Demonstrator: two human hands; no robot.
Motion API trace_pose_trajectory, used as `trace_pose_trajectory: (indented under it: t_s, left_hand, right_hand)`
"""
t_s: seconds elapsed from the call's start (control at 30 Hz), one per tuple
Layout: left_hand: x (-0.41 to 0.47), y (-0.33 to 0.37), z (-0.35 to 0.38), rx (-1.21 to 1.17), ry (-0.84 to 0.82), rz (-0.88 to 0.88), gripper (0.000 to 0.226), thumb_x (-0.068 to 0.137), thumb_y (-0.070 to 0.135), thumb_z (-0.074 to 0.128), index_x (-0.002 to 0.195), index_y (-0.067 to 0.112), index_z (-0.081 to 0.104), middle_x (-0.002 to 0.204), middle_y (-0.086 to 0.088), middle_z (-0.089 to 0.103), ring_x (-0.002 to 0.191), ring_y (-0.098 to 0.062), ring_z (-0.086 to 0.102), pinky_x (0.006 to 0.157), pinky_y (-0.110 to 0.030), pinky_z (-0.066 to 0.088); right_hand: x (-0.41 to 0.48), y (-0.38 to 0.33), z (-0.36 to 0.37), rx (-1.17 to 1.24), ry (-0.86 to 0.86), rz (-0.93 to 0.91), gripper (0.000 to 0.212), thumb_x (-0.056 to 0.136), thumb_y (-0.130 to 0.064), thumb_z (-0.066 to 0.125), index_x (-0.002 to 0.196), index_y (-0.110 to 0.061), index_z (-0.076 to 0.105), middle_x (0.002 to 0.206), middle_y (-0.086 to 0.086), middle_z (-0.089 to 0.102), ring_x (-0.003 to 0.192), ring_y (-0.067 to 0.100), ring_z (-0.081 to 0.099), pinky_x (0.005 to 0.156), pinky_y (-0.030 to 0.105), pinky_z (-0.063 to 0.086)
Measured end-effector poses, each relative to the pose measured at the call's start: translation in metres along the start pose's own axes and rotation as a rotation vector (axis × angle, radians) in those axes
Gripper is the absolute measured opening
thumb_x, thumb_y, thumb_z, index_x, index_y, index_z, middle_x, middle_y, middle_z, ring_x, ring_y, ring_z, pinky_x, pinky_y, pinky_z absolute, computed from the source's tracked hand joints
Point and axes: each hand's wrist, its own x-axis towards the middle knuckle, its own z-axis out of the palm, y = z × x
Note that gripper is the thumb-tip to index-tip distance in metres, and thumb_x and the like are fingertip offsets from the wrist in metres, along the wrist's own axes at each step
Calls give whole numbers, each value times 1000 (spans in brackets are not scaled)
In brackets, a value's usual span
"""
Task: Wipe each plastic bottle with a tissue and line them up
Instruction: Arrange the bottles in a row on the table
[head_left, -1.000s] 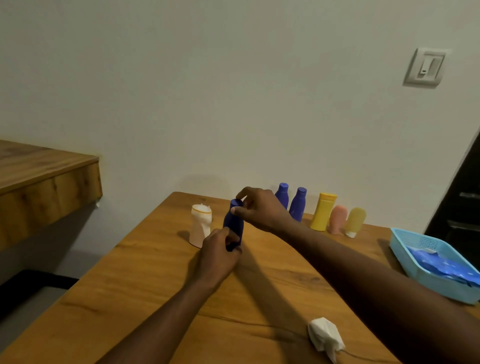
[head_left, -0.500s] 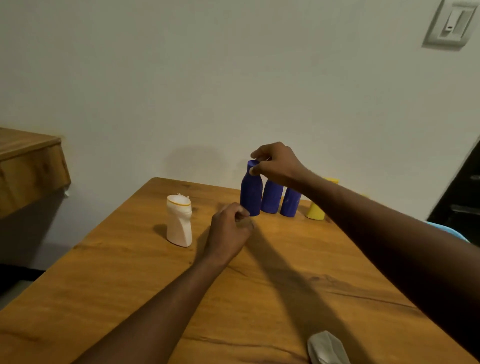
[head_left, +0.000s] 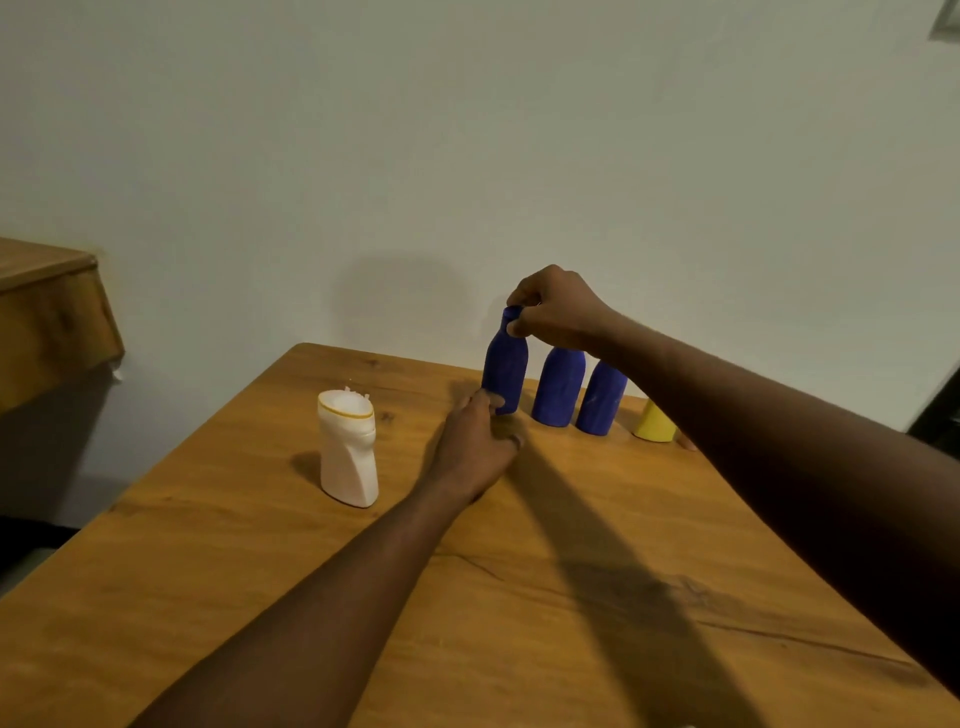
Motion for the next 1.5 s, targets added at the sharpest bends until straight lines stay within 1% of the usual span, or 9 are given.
trace_pose_trajectory:
  t_s: [0.13,0.37,0.53,0.73,0.97,1.07,1.17,1.37,1.5]
  left_hand:
    - [8,-8,4,27,2,19,62,88,25,78,143,22,49,145,1,52,127,-14,54,92,-22,41]
    - [17,-13,11,54,11,46,65,88,27,78,145,20,48,145,1,53,129,-16,54,97,-26,44]
    - [16,-15,11,57,17,65,66,88,29,78,146,21,48,145,2,53,128,-15,54,94,-24,42]
    - [14,-15,9,49,30,57,64,88,28,77,145,21,48,144,3,54,130,-15,53,96,-25,43]
    - [12,-15,12,60,36,50,66,87,27,79,145,21,48,145,2,53,133,-17,52,103,-30,46]
    - [12,-15,13,78,39,59,67,86,28,80,145,21,49,144,2,54,133,-17,52,104,-32,48]
    - [12,-14,12,74,41,52,67,87,27,79,146,21,47,145,2,54,133,-17,52,100,-27,44]
    - [8,-9,6,44,47,27,67,88,25,78,147,21,46,145,1,54,130,-16,54,94,-22,42]
    - [-2,1,1,18,26,26,63,91,24,75,147,22,46,145,1,54,130,-16,54,96,-23,41]
  right_hand:
    - [6,6,4,-10,8,13,30,84,-8,71,114,-4,71,105,4,69,95,17,60,76,27,45]
    - [15,15,8,-17,25,29,26,84,-11,72,109,-5,73,104,5,71,93,17,62,70,22,45]
    - [15,15,7,-22,31,34,28,84,-11,71,111,-5,73,105,5,71,94,18,62,75,26,48]
    - [13,10,5,-35,25,23,27,83,-8,70,110,-2,73,105,8,72,98,21,65,79,29,52]
    - [15,11,6,-24,26,41,26,84,-11,73,110,-5,73,102,4,71,94,18,64,73,25,47]
    - [16,13,7,-39,26,45,27,84,-13,73,110,-6,73,103,4,71,93,17,64,72,24,47]
    - [17,15,8,-54,36,42,27,84,-14,73,110,-5,72,106,6,71,94,18,64,74,27,50]
    - [13,11,2,-95,57,17,45,86,-17,72,129,-6,62,126,8,65,112,21,60,84,26,46]
    - [-3,0,-10,-77,84,5,44,86,-19,72,127,-9,63,125,5,65,103,14,58,82,24,45]
